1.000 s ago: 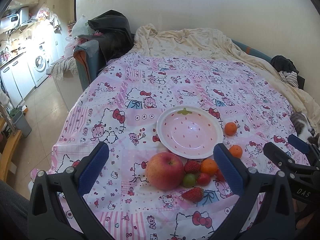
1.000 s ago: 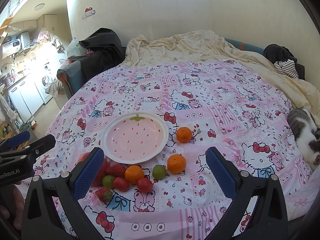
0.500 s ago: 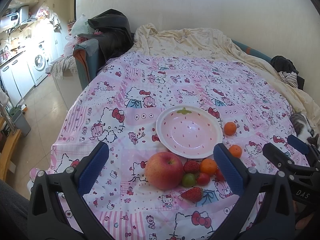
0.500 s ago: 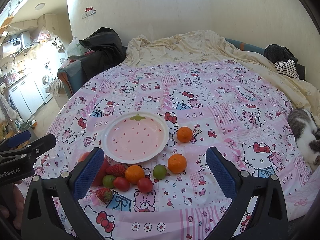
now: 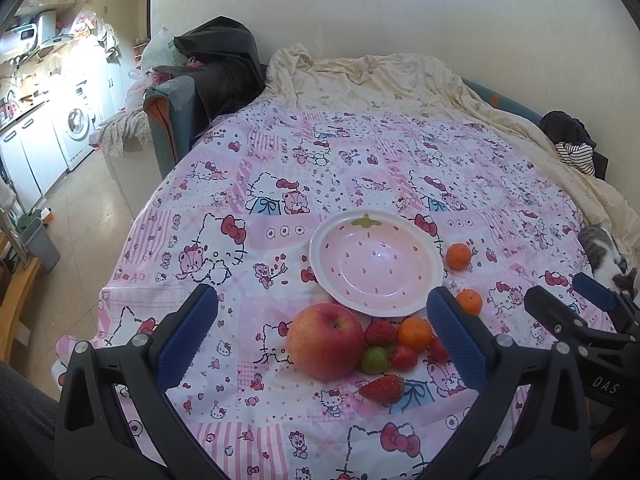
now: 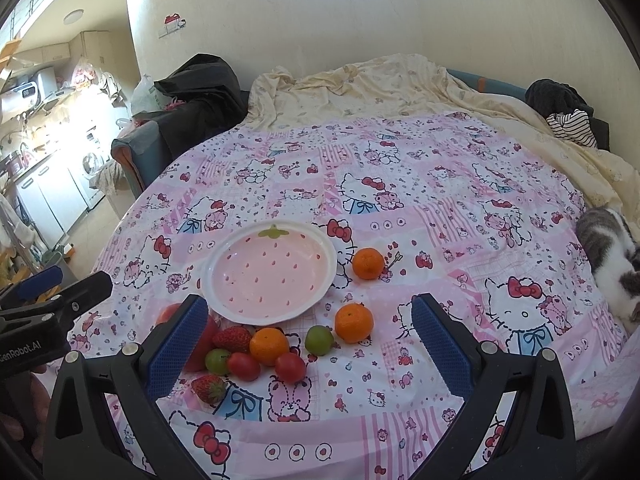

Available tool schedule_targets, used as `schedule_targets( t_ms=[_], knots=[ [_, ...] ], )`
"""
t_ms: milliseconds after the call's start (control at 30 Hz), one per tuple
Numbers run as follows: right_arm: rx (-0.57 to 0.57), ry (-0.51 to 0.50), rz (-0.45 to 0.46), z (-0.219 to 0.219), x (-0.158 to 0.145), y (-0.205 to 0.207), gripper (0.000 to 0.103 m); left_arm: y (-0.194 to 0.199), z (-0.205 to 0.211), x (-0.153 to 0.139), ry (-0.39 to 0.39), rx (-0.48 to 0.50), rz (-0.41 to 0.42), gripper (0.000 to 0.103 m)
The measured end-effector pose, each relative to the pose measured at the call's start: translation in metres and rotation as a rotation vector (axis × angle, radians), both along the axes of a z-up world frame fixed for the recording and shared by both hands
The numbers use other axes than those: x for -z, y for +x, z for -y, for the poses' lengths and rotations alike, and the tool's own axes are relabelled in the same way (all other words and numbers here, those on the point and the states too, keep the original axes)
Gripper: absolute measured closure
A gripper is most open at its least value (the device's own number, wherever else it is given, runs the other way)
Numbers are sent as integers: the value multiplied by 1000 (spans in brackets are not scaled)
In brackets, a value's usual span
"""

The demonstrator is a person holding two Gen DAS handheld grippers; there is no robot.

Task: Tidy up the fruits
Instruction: 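Lower the left gripper around the red apple and close it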

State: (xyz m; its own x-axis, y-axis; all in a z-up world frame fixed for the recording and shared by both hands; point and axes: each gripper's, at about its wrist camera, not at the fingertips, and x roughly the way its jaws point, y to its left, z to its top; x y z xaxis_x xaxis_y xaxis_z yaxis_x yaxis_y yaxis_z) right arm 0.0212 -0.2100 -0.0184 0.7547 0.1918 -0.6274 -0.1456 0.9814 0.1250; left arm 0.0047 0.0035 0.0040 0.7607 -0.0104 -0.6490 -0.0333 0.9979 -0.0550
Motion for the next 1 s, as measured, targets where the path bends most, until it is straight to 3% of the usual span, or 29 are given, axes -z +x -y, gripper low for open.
schedule_targets(
  t_ms=[567,833,1000],
  knots=[
    [-2,-6,0,1,1,0,0,2,-3,0,-10,-1,-15,0],
    [71,19,-52,21,3,9,0,45,-44,6,-91,-81,-179,0],
    [124,63,-97,39,5,18,0,82,-63,29,-126,-122,-339,0]
  ],
)
